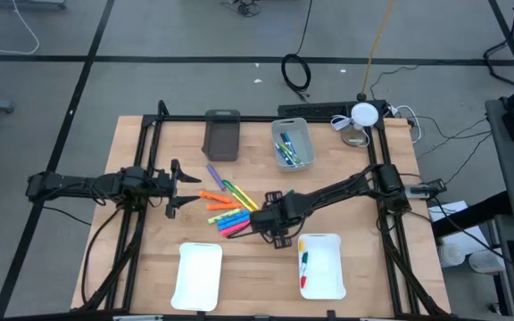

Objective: Pick & Place Markers
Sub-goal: Put the pink highlighter pen into the right white bin

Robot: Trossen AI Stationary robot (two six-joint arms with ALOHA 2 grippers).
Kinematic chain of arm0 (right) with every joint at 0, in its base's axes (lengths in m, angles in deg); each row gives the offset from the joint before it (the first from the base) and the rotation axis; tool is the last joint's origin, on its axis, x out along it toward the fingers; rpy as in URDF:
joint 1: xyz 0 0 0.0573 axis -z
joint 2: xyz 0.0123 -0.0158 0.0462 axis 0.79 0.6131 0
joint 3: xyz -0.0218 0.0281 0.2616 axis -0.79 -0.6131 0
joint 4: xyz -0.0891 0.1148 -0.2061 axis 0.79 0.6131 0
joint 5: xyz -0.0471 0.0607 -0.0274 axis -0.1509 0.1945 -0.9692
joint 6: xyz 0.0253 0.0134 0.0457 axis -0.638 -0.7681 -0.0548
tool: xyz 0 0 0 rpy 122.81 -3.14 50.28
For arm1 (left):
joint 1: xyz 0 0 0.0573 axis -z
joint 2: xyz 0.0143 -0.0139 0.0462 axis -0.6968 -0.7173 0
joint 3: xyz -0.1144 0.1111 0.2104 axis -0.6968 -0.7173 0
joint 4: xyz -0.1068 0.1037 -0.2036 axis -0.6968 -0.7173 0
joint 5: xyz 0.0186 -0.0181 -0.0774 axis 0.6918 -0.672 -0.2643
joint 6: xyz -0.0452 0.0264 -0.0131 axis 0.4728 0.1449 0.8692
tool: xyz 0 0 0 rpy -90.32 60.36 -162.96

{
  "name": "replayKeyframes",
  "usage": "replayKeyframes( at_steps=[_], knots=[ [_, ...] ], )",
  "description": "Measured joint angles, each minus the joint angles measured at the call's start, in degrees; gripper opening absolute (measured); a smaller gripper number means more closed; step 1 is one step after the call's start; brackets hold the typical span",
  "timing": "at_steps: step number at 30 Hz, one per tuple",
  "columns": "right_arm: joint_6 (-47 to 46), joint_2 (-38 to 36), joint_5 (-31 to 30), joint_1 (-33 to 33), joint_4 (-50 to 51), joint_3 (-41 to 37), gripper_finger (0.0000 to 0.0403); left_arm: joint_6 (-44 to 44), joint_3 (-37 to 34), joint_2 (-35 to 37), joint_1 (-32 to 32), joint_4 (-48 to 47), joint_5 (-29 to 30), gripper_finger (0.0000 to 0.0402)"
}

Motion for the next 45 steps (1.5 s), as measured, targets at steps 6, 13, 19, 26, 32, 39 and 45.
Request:
replayKeyframes(
  at_steps=[6,13,19,26,32,39,45],
  knots=[
    [0.2,2.1,0.8,0.4,-0.9,-0.1,0.016,0.0,0.0,0.0,0.0,0.0,0.0,0.0251],
    [-1.0,1.9,5.7,0.3,-3.8,-2.1,0.016,0.0,0.0,0.0,0.0,0.0,0.0,0.0251],
    [-0.3,1.9,5.8,0.4,-3.8,-2.1,0.0138,0.0,0.0,0.0,0.0,0.0,0.0,0.0251],
    [2.5,1.9,5.8,0.4,-3.9,-2.2,0.0038,0.0,0.0,0.0,0.0,0.0,0.0,0.0251],
    [4.0,1.9,5.7,0.5,-4.8,-2.1,0.0023,0.0,0.0,0.0,0.0,0.0,0.0,0.0251],
    [5.2,-1.0,5.6,-0.3,-5.3,-2.4,0.0018,0.0,0.0,0.0,0.0,0.0,0.0,0.0251],
    [4.6,-7.1,5.6,-2.4,-4.6,-2.4,0.002,0.0,0.0,0.0,0.0,0.0,0.0,0.0251]
  ],
)
